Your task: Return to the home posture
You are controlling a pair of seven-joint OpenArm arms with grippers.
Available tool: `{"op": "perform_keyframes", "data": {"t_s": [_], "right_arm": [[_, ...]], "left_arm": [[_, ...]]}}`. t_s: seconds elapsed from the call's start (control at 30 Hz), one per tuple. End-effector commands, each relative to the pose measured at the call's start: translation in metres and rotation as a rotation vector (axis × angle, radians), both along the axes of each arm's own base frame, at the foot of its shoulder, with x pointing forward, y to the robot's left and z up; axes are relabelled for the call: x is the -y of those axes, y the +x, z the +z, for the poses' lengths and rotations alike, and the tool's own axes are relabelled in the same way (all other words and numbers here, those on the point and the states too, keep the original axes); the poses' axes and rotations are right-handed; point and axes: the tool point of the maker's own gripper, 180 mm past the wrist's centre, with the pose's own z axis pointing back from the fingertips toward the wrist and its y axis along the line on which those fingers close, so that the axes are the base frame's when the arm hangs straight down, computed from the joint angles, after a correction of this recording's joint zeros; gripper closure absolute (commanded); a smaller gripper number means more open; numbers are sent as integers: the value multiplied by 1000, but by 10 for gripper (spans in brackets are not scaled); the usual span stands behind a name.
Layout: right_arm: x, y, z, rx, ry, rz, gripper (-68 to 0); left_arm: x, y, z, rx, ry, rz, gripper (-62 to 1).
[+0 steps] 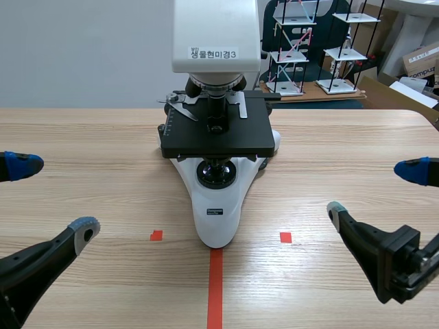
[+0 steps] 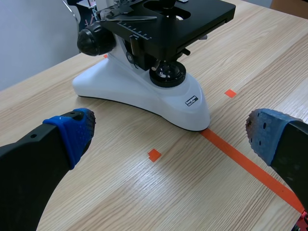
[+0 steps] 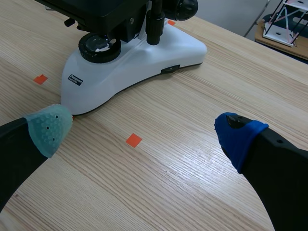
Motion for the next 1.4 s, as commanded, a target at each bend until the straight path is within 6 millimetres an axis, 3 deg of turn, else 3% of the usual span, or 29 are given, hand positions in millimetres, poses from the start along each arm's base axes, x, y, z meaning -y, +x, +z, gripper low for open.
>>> {"op": "perform_keyframes", "data": {"t_s": [0.0, 1.37], "right_arm": [[2, 2, 4, 18, 6, -6, -679], [2, 2, 5, 18, 6, -6, -679]], "left_arm": [[1, 2, 6, 19, -19, 3, -623], [2, 2, 14, 52, -52, 1, -623]]}}
